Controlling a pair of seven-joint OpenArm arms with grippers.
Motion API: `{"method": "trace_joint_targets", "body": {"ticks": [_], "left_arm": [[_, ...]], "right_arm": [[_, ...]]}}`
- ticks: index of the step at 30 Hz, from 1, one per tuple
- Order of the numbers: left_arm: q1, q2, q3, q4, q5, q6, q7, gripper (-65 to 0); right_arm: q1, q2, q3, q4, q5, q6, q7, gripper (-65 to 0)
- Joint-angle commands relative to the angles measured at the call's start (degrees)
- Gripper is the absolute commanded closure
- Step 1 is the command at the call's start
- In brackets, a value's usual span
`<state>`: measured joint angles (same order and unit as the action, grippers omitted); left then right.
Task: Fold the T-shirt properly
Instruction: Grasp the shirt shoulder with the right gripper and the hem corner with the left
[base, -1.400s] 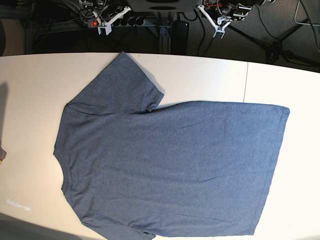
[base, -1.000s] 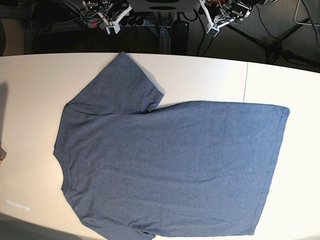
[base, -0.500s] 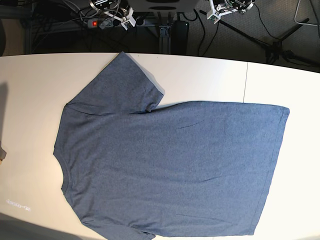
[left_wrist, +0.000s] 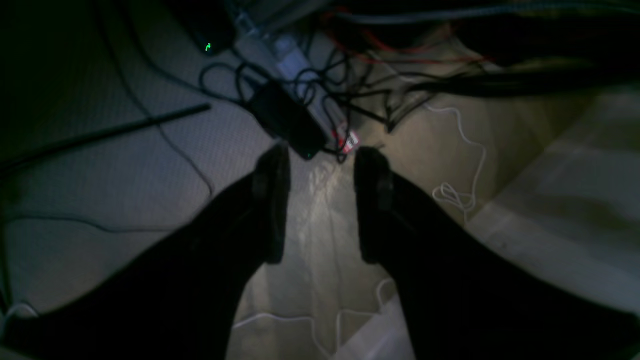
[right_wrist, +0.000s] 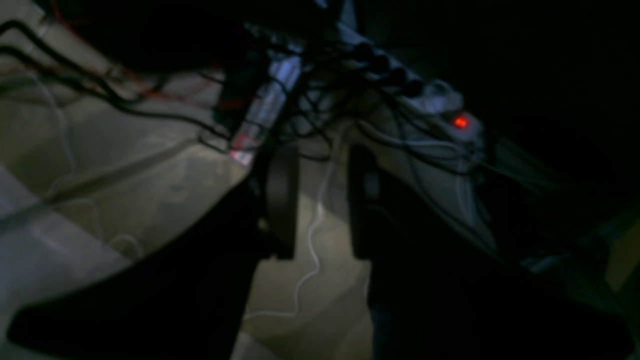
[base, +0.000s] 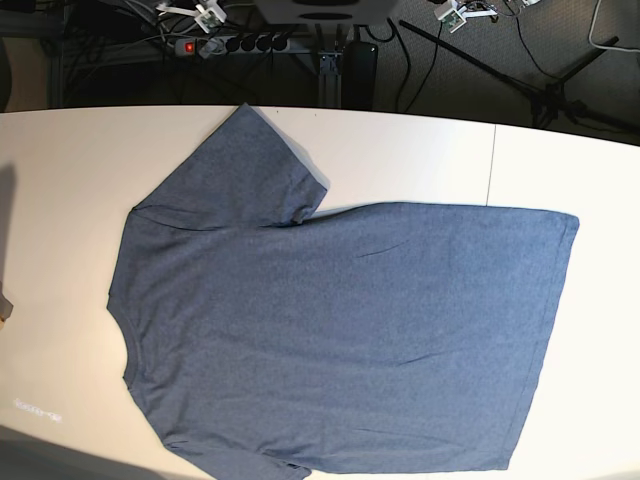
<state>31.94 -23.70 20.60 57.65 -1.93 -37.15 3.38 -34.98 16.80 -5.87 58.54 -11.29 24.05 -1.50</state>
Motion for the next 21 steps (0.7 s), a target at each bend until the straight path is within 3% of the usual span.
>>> {"method": "trace_joint_targets", "body": {"ticks": [1,4,11,19,21], "left_arm": [[2.2,-1.4,-0.1,3.3,-0.3,-1.5,-0.5,-23.8],[7.3,-3.8,-0.1,13.8,1.6,-1.5,0.5,-23.8],[16.2,-7.3,-5.1,40.5,2.2,-1.5,10.1,-23.8],[17.6,-9.2,-15.9,59.5,2.0,-0.7,10.3,-24.1],[17.0,-10.7,-16.5,61.2,2.2,0.7,9.0,-24.1]], "right_arm": [[-2.7,1.9,0.1,3.4,1.0,0.4,0.8,-17.8],[-8.7,6.3,0.2,13.1,1.4,0.4,0.8,-17.8],[-19.8,15.9,4.7,37.2,1.4,0.4,0.2,-17.8],[-20.4,21.9,14.0,51.0,-0.6,0.3,-2.6,-18.2],[-19.3,24.2,14.2,52.4,-4.0,0.2,-2.6,-24.9]]}}
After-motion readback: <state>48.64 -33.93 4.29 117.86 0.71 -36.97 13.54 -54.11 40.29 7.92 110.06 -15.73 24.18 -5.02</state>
